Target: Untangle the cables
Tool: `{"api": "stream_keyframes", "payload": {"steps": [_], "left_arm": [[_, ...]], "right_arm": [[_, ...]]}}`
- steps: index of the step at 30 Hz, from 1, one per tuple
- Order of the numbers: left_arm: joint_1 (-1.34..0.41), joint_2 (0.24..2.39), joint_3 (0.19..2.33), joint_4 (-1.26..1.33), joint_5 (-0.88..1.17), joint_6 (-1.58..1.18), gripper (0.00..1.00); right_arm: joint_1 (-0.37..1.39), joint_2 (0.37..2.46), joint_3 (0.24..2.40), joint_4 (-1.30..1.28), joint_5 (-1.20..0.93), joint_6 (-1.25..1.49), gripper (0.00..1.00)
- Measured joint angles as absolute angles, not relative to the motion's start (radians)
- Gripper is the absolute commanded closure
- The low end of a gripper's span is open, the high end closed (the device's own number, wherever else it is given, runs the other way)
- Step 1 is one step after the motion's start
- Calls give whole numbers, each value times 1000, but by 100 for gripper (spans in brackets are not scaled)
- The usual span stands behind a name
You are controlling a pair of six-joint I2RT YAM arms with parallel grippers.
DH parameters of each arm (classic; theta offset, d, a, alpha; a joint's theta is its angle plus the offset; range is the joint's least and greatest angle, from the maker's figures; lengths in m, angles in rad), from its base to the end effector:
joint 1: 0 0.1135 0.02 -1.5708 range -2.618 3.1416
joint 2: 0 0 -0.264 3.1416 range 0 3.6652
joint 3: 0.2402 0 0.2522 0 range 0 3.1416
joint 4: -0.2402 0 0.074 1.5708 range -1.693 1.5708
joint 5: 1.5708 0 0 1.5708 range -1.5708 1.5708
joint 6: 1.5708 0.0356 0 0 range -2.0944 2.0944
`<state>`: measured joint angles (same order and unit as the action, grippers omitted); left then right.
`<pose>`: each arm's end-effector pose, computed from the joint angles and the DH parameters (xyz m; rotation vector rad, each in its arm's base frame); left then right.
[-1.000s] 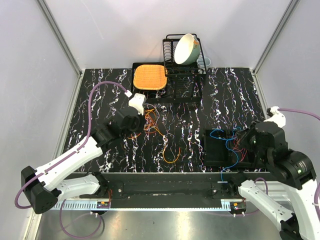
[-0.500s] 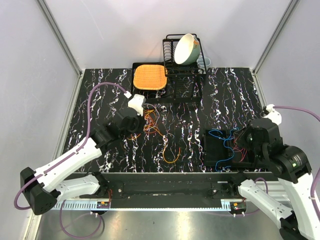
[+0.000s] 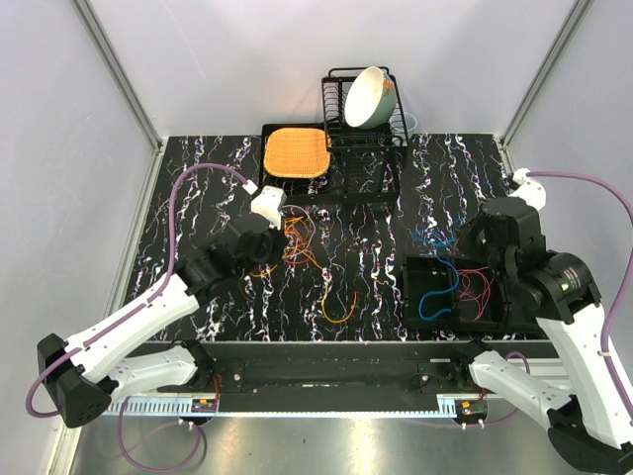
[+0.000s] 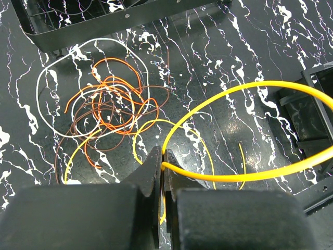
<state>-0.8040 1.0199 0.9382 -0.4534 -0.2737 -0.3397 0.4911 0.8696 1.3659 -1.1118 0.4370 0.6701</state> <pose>0.1623 -0.1546 0.3230 0.3233 2.0848 -0.4049 0.1158 0.0448 0.4233 0.4310 2.0842 0.2078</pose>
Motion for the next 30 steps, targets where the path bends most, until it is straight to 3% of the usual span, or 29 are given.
{"api": "stream_keyframes", "payload": {"steps": [7,16,21,30], "left_arm": [[-804,1020,938,-453,-274,-340,100],[-806,1020,937,-452,-274,-340,100],[-813,1020,926,-439,-273,-340,100],[-850,1020,911,-430,-281,-341,100]], "right_arm": [[491,864,1313,-1033,453,640,100],[491,695,1120,-1075,432,711,100],[491,600,1108,-1129,425,756,100],[491,609,1081,-1149,399,794,100]]}}
